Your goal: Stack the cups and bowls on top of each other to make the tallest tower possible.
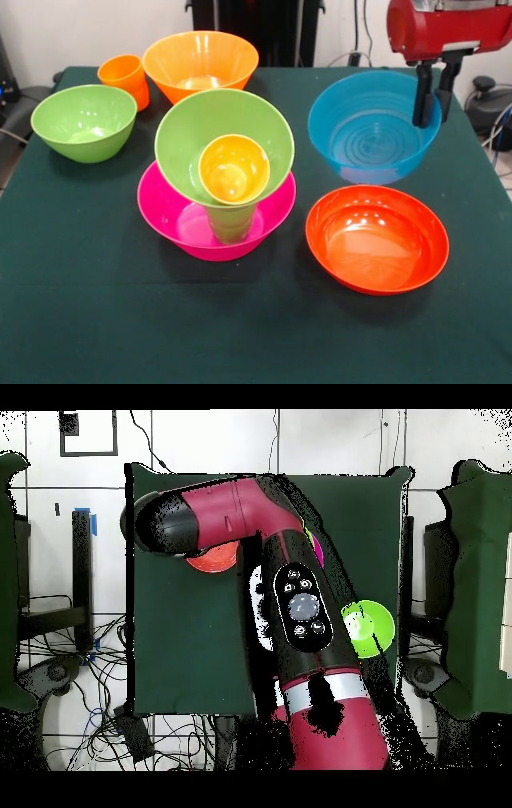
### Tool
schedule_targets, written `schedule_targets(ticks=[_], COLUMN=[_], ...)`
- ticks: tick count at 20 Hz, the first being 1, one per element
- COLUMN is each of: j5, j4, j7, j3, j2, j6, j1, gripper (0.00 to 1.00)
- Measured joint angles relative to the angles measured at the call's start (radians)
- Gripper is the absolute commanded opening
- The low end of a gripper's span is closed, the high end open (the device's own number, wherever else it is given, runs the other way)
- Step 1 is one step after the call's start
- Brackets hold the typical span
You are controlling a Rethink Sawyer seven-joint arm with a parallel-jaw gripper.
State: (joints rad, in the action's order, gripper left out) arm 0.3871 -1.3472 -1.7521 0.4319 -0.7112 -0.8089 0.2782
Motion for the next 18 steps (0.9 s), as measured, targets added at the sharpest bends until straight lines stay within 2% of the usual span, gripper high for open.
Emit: schedule_targets(ticks=[9,18], j5=[0.039,0.047], j4=[0.049,0.148], j7=[0.053,0.118], j3=[0.04,0.095], j2=[0.003,0.033], j6=[-0.038,-0.123], j1=[0.019,0.02], gripper=[0.0,0.0])
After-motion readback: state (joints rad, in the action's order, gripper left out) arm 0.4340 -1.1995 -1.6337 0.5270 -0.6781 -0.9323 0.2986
